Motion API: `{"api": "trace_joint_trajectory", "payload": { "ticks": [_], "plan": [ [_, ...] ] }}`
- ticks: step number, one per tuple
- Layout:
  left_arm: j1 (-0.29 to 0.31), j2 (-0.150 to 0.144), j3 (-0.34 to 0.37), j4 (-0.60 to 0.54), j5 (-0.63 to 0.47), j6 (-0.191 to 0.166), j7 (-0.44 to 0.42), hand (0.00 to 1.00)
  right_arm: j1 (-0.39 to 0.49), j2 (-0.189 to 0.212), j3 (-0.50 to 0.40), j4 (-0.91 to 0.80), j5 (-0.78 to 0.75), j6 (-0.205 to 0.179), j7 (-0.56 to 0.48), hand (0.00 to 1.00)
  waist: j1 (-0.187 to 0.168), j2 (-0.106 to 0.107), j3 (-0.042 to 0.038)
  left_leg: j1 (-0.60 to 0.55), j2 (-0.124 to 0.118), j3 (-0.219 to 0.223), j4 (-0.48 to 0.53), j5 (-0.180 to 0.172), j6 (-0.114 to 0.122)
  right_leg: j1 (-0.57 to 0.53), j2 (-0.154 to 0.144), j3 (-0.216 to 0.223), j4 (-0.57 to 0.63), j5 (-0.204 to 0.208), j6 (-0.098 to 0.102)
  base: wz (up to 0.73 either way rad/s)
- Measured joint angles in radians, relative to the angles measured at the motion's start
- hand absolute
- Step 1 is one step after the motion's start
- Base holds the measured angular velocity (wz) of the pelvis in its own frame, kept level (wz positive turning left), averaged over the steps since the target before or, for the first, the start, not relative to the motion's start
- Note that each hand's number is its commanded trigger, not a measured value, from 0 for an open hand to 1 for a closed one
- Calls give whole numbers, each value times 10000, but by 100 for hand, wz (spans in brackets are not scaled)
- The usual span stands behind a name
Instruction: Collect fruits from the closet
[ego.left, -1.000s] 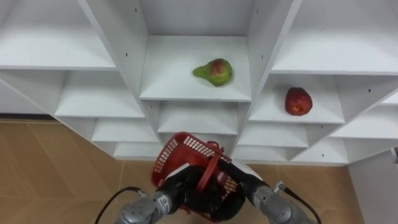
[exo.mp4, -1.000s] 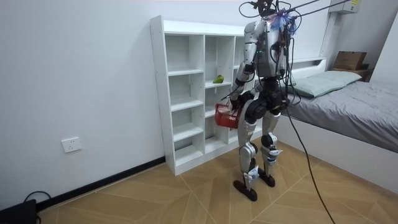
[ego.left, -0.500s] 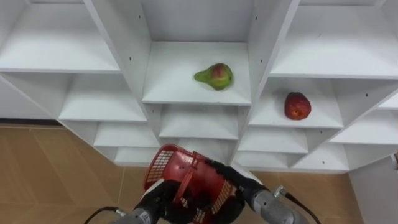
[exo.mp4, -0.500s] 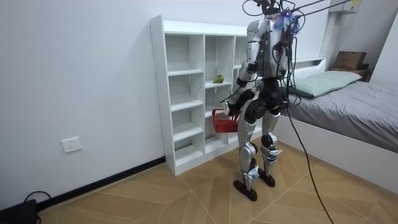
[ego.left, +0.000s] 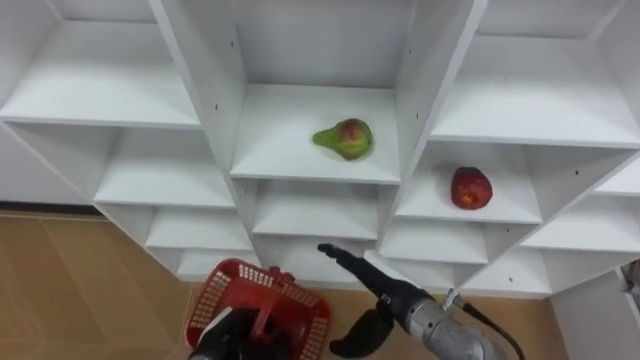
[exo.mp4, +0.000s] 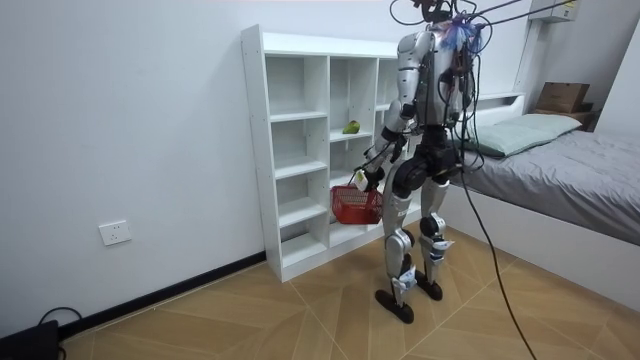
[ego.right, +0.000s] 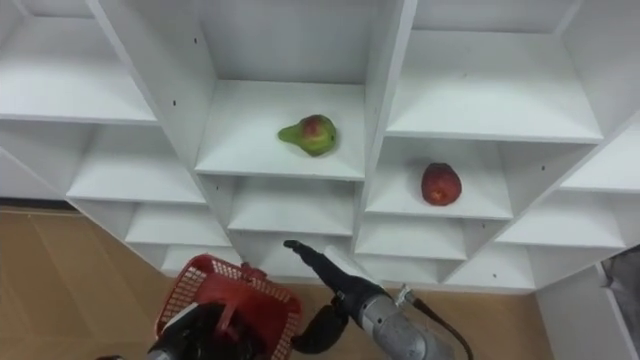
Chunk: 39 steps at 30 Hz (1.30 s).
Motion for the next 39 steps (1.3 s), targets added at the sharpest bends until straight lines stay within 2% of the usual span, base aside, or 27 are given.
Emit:
{"api": "trace_joint_trajectory", "payload": {
  "ticks": [2,5,8,11,21,24,26,31,36,39],
  "plan": [
    [151,61,-8,7,5,55,93,100,29,-173,-8,-318,4,4,84,0,4,-77,-14,26,-23,-31,-3,-1,1,53,-13,-11,-22,-8,14,4],
    [259,209,15,29,-10,126,264,100,55,-218,-59,-583,-7,95,301,0,13,-218,-24,96,-28,-86,-13,-1,1,184,-6,-64,-101,-14,23,7],
    [267,233,148,242,-30,145,291,100,63,-291,-102,-988,7,207,482,0,4,-298,-37,219,-40,-122,-134,-1,1,332,9,-47,-172,-16,40,1],
    [240,237,424,466,-14,145,291,100,86,-323,-239,-1439,13,202,565,0,42,-414,15,333,-39,-123,-176,-1,1,402,19,-34,-189,-16,39,0],
    [276,167,790,513,27,67,462,100,166,-448,-695,-3060,-59,20,310,0,212,-520,23,559,-45,-142,-213,-2,0,658,9,-53,-183,-25,51,1],
    [258,205,792,416,25,5,544,100,-163,-420,-693,-3231,-95,-119,163,0,288,-686,78,535,-50,-184,-173,-2,-1,670,0,-116,-185,-28,52,7],
    [264,217,796,419,49,1,555,100,-431,-390,-694,-3253,-257,-125,136,0,402,-834,61,533,-54,-230,-136,-3,-1,710,1,-148,-193,-26,51,6],
    [262,235,811,412,108,2,630,100,-753,-380,-710,-3359,-274,-130,-115,0,565,-912,31,516,-78,-489,-58,-10,-6,922,11,-365,-355,-15,59,16],
    [258,255,1255,324,826,6,530,100,-1059,-468,-747,-3459,-274,-133,-417,0,850,-954,37,544,-71,-555,-95,-7,-24,923,11,-483,-363,-17,55,4],
    [299,352,1494,322,928,6,500,100,-1452,-537,-770,-3475,-142,-133,-471,0,880,-1140,57,573,-67,-582,-174,10,-44,925,14,-498,-364,-18,54,0]
  ]
}}
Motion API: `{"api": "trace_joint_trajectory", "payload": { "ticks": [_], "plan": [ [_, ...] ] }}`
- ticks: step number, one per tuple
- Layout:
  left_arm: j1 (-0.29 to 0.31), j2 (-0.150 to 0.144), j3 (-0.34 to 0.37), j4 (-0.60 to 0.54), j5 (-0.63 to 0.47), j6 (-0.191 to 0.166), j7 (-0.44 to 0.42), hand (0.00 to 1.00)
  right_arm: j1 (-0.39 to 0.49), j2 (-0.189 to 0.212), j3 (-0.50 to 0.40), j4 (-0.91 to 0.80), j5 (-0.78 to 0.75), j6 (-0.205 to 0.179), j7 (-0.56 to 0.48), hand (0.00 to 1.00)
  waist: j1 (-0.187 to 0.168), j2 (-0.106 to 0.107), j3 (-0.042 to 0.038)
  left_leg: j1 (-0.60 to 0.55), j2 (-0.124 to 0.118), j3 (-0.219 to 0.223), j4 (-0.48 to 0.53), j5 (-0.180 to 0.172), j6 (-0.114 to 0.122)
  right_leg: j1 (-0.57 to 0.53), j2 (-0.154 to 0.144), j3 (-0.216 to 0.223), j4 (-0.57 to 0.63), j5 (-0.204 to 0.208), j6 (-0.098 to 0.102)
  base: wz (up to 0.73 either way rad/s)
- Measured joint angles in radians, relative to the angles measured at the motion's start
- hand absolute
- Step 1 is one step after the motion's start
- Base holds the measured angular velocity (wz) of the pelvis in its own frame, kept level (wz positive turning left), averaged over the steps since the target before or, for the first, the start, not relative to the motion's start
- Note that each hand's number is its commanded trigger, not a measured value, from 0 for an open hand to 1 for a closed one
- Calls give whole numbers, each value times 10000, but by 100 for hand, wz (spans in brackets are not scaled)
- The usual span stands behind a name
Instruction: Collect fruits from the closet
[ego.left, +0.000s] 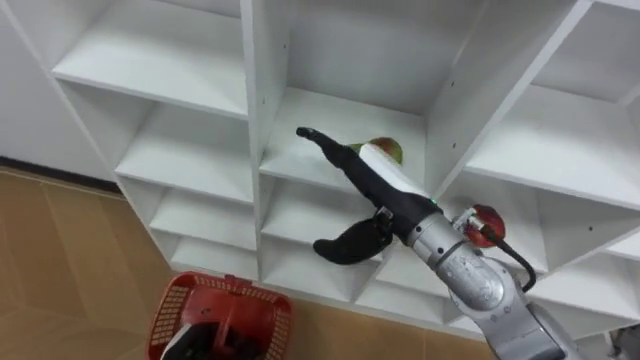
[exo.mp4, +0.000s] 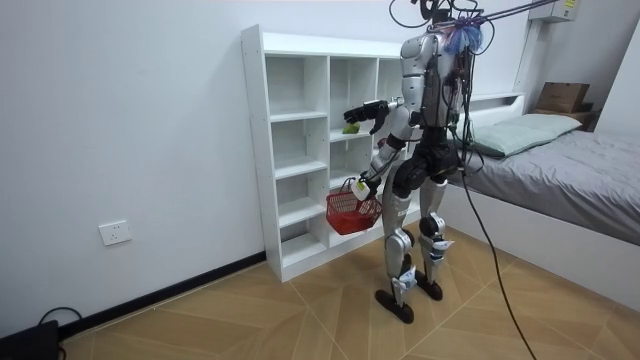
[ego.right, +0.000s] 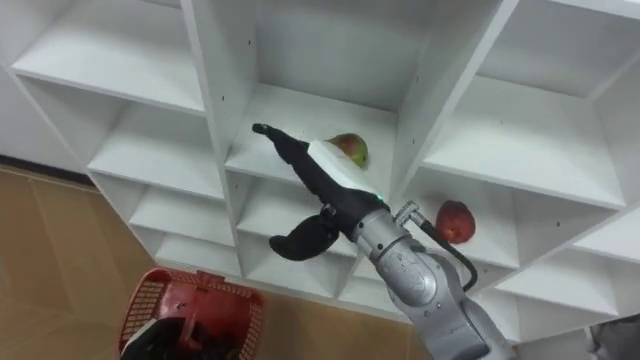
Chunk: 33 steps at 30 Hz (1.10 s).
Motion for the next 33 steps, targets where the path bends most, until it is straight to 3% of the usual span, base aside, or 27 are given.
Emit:
{"api": "trace_joint_trajectory", "payload": {
  "ticks": [3,6,8,14,18,20,23,28,33],
  "plan": [
    [6,106,-1,1,187,4,-35,100,-221,-18,-105,3,60,-3,-127,0,30,-248,14,64,-2,-77,-21,0,-2,81,7,-50,-8,0,0,7],
    [29,303,-47,-21,405,53,-38,100,-496,-58,-141,234,431,-41,-426,0,-2,-421,86,135,-15,-271,-30,-5,-7,304,-1,-293,-47,3,3,20],
    [11,396,-35,-32,741,113,-30,100,-849,-64,-246,763,595,-111,-564,0,-23,-486,48,105,-20,-337,12,-12,-17,315,-1,-406,-97,4,3,14],
    [65,514,-32,-355,1187,257,-43,100,-2008,-503,-721,1983,803,-215,-1439,0,243,-524,31,-13,-23,-513,39,-4,-29,323,-10,-575,-164,10,-4,7],
    [65,522,-16,-551,1313,384,-39,100,-2435,-525,-878,2427,1098,-216,-1732,0,276,-594,35,-42,-23,-582,19,12,-55,323,-11,-744,-158,10,-4,8],
    [58,573,-15,-657,1461,386,-46,100,-2727,-548,-979,2895,1365,-270,-1772,0,275,-681,77,-74,-18,-662,24,20,-66,312,-5,-802,-158,10,-4,8],
    [64,626,-12,-707,1489,409,-91,100,-2847,-694,-1147,3344,1454,-280,-2047,0,298,-778,110,-162,-31,-759,99,24,-74,291,-11,-862,-161,10,-4,11],
    [77,652,-5,-1000,1627,609,-174,100,-3198,-939,-1160,4285,2052,-244,-2290,0,330,-782,110,-421,-116,-1003,223,22,-70,198,-40,-1128,-170,10,-3,15],
    [70,724,-22,-1057,1679,884,-308,100,-3372,-1180,-1153,5074,2329,-53,-2518,0,507,-811,103,-609,-149,-1117,320,23,-70,103,-34,-1108,-169,8,-1,10]
  ]
}}
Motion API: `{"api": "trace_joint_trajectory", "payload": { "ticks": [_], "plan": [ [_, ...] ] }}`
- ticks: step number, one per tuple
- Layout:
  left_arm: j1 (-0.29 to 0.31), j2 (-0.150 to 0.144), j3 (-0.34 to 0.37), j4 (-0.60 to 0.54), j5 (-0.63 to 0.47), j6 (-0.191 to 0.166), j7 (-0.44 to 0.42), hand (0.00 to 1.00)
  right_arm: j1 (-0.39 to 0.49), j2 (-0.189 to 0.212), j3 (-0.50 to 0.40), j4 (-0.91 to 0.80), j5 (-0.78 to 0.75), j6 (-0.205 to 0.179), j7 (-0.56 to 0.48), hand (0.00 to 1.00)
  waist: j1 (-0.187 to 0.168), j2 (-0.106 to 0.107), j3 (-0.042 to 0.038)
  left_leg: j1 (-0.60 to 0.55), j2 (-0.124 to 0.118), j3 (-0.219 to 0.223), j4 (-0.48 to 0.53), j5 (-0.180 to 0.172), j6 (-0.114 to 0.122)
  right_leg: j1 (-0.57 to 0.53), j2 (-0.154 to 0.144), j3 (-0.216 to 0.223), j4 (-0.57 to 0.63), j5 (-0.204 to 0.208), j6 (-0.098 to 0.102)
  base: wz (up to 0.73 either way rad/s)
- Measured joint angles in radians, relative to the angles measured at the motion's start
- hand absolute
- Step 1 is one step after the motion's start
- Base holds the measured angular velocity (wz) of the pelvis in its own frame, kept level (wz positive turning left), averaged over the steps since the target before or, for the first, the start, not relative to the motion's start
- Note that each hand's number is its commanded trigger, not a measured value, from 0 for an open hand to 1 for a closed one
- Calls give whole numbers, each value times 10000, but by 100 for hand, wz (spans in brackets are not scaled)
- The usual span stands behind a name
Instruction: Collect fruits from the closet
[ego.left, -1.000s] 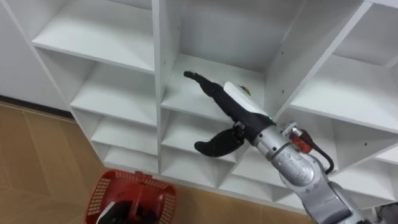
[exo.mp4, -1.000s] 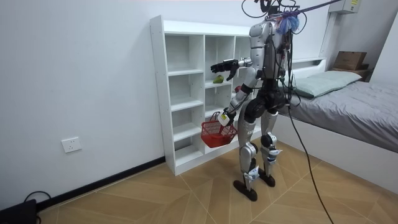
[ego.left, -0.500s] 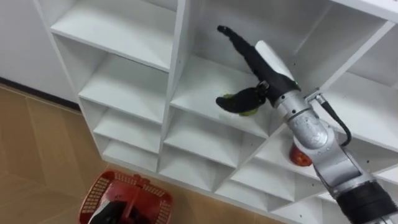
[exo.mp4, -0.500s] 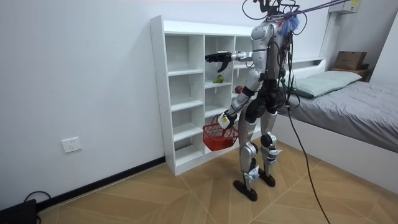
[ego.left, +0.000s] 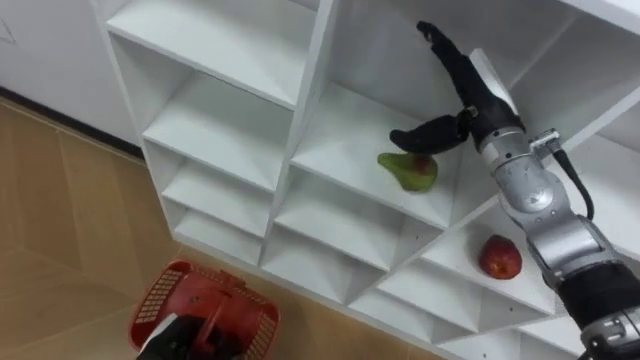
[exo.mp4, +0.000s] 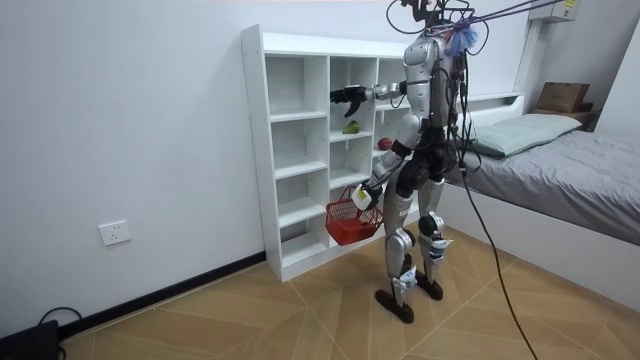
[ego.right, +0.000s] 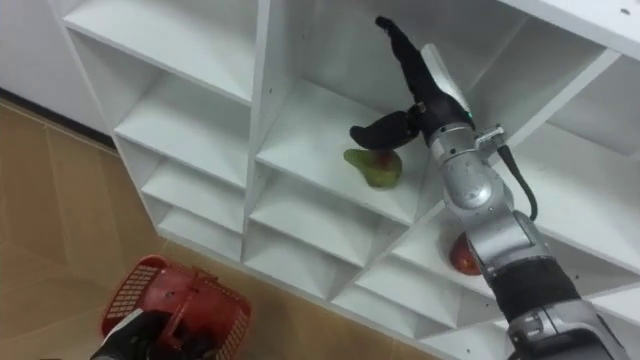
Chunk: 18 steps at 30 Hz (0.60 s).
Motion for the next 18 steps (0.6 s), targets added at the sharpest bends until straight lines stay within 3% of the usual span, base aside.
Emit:
{"api": "trace_joint_trajectory", "payload": {
  "ticks": [2,8,14,18],
  "plan": [
    [7,74,-5,-224,17,207,-23,100,-100,-30,72,309,260,106,-195,0,25,-75,-4,-138,-7,-15,56,2,-1,-101,-2,-11,0,0,0,2],
    [-56,317,-26,-619,212,286,-14,100,-200,-48,108,982,763,186,-331,0,59,-278,20,-328,-21,-182,300,-12,-8,-82,-9,-250,6,1,-1,9],
    [-71,362,-74,-942,229,289,2,100,-529,-61,133,2185,1004,192,-294,0,275,-179,120,-687,-34,-248,573,-68,5,-238,7,-241,25,3,-5,6],
    [-59,376,-66,-944,260,311,0,100,-530,-60,129,2466,998,211,-218,0,365,-160,135,-824,-35,-291,614,-63,2,-338,15,-237,30,14,-22,4]
  ]
}}
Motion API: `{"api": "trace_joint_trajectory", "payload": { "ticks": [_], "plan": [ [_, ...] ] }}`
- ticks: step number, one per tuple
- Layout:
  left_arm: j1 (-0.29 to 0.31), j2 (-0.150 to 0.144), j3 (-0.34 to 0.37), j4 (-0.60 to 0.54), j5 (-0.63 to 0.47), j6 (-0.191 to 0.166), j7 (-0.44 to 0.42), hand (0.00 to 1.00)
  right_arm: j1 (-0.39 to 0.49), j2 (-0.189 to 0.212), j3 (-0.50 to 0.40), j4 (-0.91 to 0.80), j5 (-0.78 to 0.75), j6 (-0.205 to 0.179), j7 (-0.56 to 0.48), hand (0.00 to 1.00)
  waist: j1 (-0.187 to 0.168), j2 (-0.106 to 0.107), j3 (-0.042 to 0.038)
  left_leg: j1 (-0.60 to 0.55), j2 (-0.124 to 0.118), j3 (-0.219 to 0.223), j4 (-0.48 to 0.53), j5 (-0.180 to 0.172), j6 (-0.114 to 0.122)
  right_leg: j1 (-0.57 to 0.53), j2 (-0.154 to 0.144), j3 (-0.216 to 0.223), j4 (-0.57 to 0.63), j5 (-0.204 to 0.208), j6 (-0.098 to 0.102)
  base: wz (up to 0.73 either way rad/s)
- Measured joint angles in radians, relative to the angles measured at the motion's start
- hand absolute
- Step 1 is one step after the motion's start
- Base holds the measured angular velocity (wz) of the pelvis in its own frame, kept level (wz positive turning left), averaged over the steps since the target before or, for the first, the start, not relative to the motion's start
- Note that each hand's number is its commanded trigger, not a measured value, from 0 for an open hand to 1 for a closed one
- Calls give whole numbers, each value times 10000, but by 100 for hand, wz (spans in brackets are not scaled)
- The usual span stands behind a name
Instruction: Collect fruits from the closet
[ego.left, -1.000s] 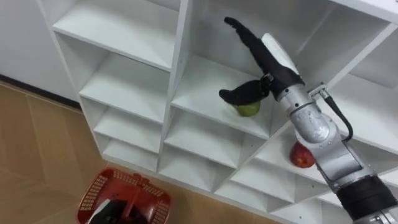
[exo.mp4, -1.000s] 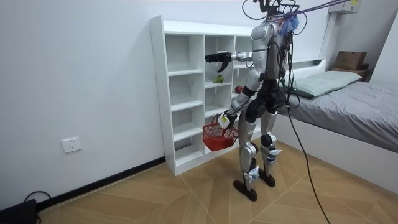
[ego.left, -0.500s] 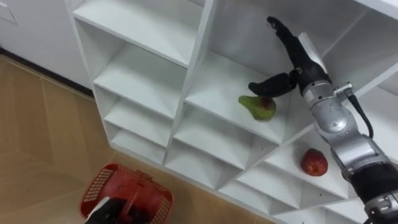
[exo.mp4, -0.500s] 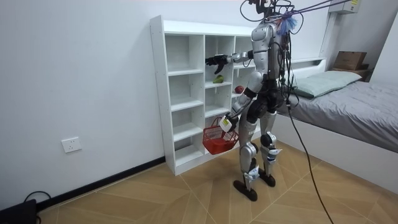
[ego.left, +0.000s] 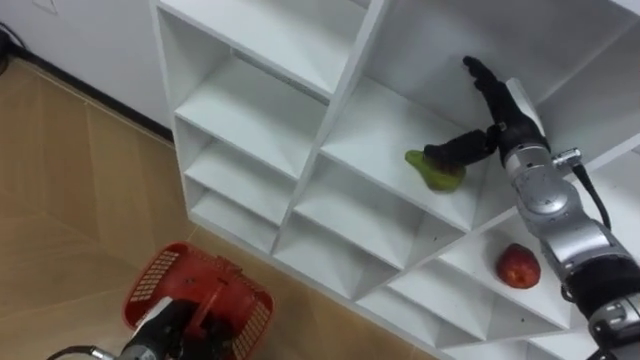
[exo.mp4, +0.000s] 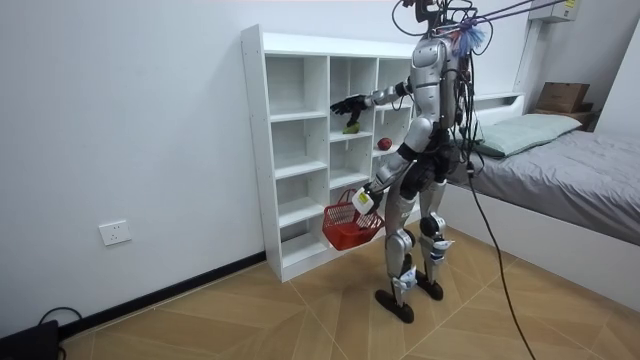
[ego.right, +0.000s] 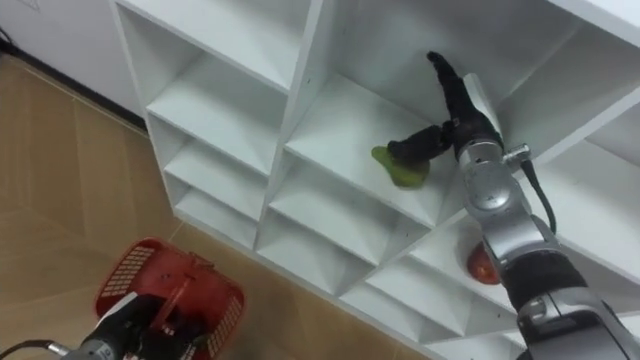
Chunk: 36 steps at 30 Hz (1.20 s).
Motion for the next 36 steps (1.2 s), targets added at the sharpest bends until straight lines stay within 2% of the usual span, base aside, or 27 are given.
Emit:
{"api": "trace_joint_trajectory", "payload": {
  "ticks": [5,15,18,24,27,36],
  "plan": [
    [-4,-4,-10,-12,6,1,14,100,0,1,0,187,5,0,5,0,140,4,1,-35,-18,-19,-29,12,-10,-66,16,18,-3,10,-17,0],
    [-21,-3,-9,-12,5,3,139,100,0,3,-13,267,330,-25,-110,0,136,64,6,-22,-1,-66,54,10,-9,-30,8,-4,-12,10,-16,1],
    [-7,-32,-1,-12,6,4,196,100,0,3,-62,243,496,-25,-116,0,123,120,-2,-45,-9,-110,97,7,-8,-22,7,-14,-2,10,-16,4],
    [-5,-219,-1,-11,12,268,168,100,7,10,-71,131,487,-14,19,0,98,413,-58,-75,-83,-122,129,4,-2,-1,0,-14,13,12,-13,0],
    [6,-237,-4,-11,18,391,162,100,29,11,-69,134,481,80,150,0,89,422,-59,19,-82,-134,121,5,-3,105,2,-27,1,11,-13,1],
    [-4,-236,23,-10,28,400,-48,100,34,38,-70,169,480,194,271,0,78,392,-81,73,-116,-142,103,16,14,146,-25,-24,11,14,-8,0]
  ]
}}
